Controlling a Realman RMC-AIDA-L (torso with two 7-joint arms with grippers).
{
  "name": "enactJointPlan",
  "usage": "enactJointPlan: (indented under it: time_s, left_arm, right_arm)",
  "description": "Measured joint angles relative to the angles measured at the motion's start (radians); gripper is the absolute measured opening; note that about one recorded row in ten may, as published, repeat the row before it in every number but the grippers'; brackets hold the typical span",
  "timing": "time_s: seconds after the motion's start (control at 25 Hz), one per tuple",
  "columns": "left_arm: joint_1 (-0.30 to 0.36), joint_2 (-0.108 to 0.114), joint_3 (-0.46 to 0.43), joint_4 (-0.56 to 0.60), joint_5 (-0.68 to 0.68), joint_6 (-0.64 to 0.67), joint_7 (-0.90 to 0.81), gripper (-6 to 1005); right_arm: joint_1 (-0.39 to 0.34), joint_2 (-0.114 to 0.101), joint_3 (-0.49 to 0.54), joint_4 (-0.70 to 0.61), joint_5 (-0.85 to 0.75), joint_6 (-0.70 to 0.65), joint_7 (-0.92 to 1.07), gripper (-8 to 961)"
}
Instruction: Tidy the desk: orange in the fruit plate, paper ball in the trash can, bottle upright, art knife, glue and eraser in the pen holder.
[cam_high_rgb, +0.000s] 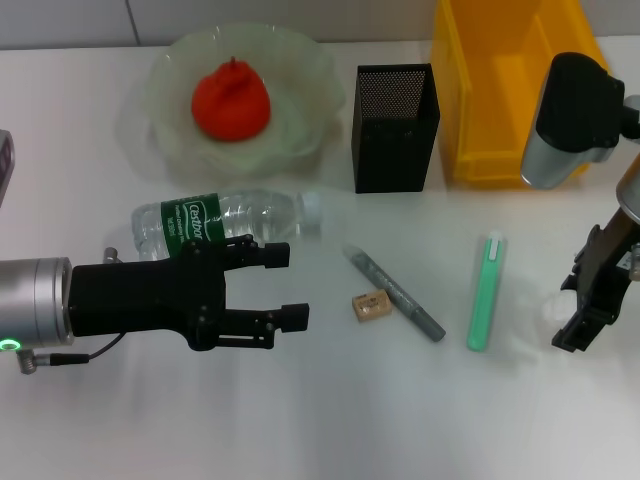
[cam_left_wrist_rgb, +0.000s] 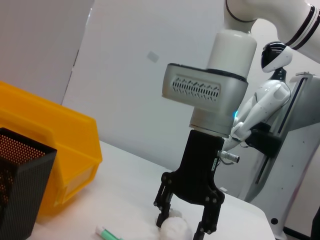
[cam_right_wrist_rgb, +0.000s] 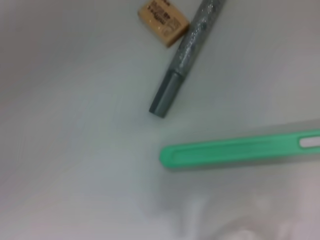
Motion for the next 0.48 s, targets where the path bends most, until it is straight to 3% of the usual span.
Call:
enactJointPlan:
  time_s: [0.28,0.48]
  left_arm:
    - [-0.002,-0.001,-0.012,0.0,0.002,-0.001,0.0,864]
    - [-0.003,0.001,-0.012,0.0,0.003,-0.001,0.0,864]
  right_arm:
    - [-0.004,-0.001,-0.021,-0.015,-0.02,0.014,0.012,668]
    - [-0.006,-0.002,0.091,-0.134,0.049,-0.039,0.012,562]
